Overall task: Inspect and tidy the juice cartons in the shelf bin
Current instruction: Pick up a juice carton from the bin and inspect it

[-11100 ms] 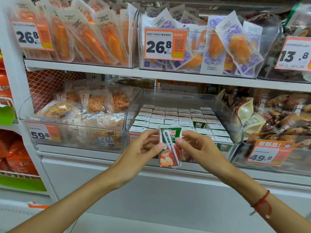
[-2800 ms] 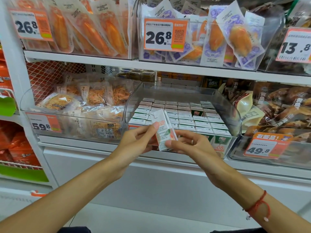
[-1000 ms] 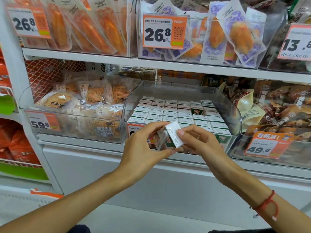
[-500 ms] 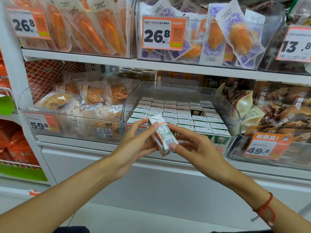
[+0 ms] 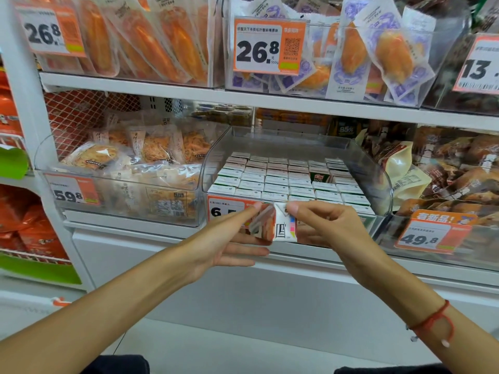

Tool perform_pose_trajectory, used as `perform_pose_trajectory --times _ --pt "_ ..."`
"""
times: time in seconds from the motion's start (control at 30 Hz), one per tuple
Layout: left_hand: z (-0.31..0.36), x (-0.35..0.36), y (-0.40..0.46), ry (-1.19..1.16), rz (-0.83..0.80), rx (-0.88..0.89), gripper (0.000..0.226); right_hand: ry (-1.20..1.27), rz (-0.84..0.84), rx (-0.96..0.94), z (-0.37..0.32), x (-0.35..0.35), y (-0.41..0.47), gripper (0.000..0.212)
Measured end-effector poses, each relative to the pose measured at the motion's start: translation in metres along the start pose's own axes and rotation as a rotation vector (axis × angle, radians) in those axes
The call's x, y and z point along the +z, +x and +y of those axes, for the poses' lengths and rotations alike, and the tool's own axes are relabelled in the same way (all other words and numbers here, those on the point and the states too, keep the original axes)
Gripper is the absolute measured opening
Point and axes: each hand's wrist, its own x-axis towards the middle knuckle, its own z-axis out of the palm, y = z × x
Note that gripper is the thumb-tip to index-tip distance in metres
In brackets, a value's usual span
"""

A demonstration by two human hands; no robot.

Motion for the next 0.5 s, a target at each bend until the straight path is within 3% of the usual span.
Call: perform_pose_trajectory --times 0.1,0.27,0.5 --pt "-0.0011 0.0002 0.0003 0.047 -0.004 -0.045 0.062 0.011 -0.002 0.058 -0.0009 -0.0009 -0.0001 0.038" --pt "-0.0006 0.0006 -0.0009 0.035 0.010 -0.059 0.067 0.002 -0.035 0.069 -0.0015 -0.0017 -0.0022 0.030" --pt "0.0045 0.0030 -0.0003 -0.161 0.063 0.159 0.044 -0.054 -0.156 0.039 -0.0006 -0.0023 -0.0010 0.044"
